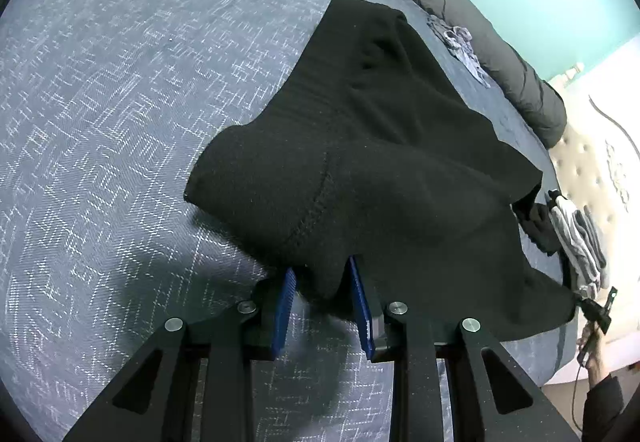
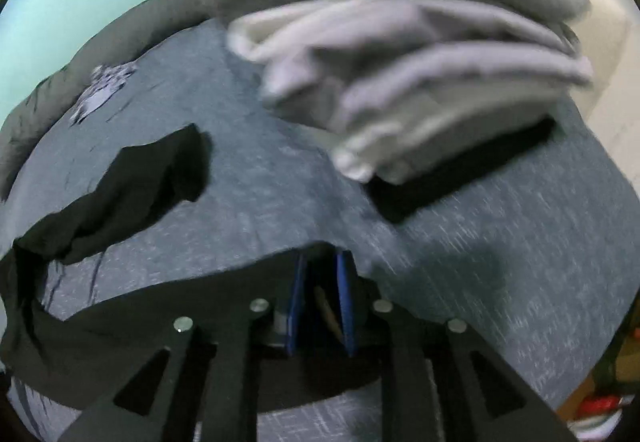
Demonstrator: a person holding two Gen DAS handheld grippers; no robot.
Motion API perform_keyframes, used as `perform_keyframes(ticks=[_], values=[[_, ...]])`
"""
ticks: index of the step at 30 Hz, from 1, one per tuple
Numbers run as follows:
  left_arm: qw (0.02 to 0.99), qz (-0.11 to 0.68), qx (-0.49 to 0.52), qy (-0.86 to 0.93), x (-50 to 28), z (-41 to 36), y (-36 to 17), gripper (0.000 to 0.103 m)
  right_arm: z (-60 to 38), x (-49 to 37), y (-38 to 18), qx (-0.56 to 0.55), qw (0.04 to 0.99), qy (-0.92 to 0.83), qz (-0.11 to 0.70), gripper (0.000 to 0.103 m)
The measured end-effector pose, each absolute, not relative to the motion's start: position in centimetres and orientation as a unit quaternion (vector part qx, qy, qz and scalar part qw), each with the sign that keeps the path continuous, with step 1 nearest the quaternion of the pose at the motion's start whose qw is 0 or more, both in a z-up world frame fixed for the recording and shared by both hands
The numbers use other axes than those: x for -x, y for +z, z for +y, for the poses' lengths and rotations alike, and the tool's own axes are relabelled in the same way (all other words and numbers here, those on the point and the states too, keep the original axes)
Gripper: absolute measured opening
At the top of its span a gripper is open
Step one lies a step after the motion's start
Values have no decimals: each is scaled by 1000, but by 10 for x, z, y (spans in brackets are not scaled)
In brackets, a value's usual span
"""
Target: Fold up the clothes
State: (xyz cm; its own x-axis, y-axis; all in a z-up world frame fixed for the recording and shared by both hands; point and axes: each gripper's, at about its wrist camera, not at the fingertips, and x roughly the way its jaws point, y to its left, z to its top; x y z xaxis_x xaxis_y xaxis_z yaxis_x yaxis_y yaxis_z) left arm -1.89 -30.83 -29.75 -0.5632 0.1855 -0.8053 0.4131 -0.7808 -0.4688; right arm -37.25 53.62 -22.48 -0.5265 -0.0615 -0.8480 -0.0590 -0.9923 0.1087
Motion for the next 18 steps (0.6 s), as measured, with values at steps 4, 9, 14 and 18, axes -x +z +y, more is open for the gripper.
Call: perform_keyframes(ticks=[4,9,14,18], values=[[73,325,-455,-826,11,-310,-292,30,550,358,-221,-469,7,-880,-81,38],[84,314,-440,-837,0,-307,-273,30,532,345,-214,-457,67,-883,-87,39],[75,287,-430,-853,2,-293,-245,38,473,345,-215,-467,137,-871,-73,43],[63,269,-426,-861,19,-281,-227,40,424,346,-218,-474,190,-858,-60,46]])
